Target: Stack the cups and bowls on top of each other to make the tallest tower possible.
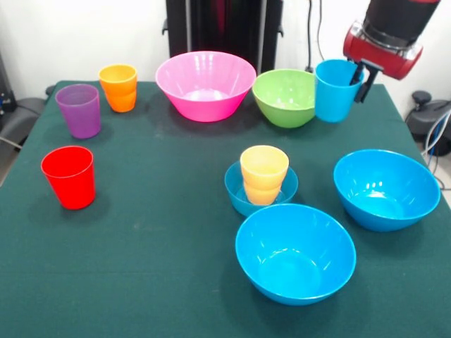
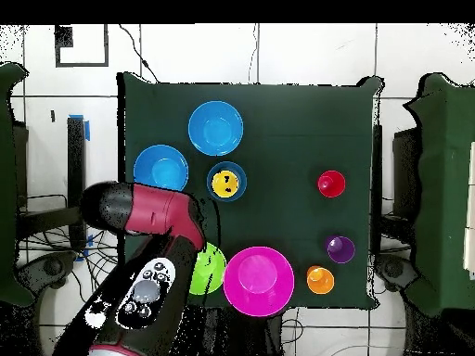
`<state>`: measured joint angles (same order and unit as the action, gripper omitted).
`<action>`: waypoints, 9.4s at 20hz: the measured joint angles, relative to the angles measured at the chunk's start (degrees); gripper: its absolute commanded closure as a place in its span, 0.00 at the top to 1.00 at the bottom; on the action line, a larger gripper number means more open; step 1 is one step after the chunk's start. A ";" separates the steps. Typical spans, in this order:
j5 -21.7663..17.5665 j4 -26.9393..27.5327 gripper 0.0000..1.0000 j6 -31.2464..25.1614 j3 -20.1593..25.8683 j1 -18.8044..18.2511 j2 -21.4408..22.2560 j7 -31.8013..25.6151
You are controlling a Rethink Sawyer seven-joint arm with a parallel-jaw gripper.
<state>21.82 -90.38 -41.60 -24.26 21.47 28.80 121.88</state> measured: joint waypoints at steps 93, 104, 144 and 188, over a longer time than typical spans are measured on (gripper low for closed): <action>-15.25 12.34 0.00 0.90 6.86 -14.32 2.46 0.00; -15.24 11.33 0.00 1.77 7.02 -14.34 2.39 0.00; -15.22 7.37 0.00 7.00 7.02 -14.23 2.26 0.00; -15.18 4.05 0.00 12.36 4.44 -12.90 -0.62 0.00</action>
<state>6.64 -86.33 -29.25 -19.82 8.57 28.18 121.88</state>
